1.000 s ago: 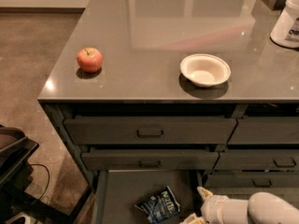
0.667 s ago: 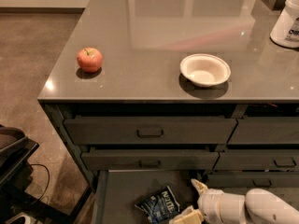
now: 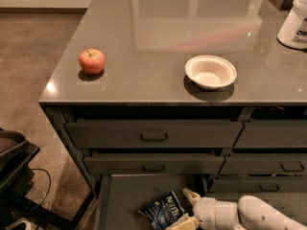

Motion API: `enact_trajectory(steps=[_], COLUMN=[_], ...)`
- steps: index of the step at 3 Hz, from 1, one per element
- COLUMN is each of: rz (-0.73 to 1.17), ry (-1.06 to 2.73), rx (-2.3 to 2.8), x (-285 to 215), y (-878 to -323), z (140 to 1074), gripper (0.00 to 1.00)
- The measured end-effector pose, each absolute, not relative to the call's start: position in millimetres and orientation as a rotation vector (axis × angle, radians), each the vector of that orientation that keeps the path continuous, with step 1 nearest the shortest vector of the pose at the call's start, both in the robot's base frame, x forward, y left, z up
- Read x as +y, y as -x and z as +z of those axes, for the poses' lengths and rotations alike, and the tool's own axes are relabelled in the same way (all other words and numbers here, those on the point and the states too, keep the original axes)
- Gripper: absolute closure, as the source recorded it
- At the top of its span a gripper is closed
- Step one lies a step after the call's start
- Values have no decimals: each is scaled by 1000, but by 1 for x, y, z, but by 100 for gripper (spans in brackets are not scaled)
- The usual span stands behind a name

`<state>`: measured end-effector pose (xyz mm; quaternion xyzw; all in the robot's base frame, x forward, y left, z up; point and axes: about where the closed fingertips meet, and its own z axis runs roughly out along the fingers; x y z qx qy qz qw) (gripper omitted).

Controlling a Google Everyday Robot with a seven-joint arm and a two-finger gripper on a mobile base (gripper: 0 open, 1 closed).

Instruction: Pick blue chip bag from bottom drawer and place on counter

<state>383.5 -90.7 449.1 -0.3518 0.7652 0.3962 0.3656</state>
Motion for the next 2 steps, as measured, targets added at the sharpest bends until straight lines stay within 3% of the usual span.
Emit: enact_trajectory(steps=[2], rz=[1021], ry=[870], rx=[1988], x=[-85], y=[-389], z=[419], gripper=[0])
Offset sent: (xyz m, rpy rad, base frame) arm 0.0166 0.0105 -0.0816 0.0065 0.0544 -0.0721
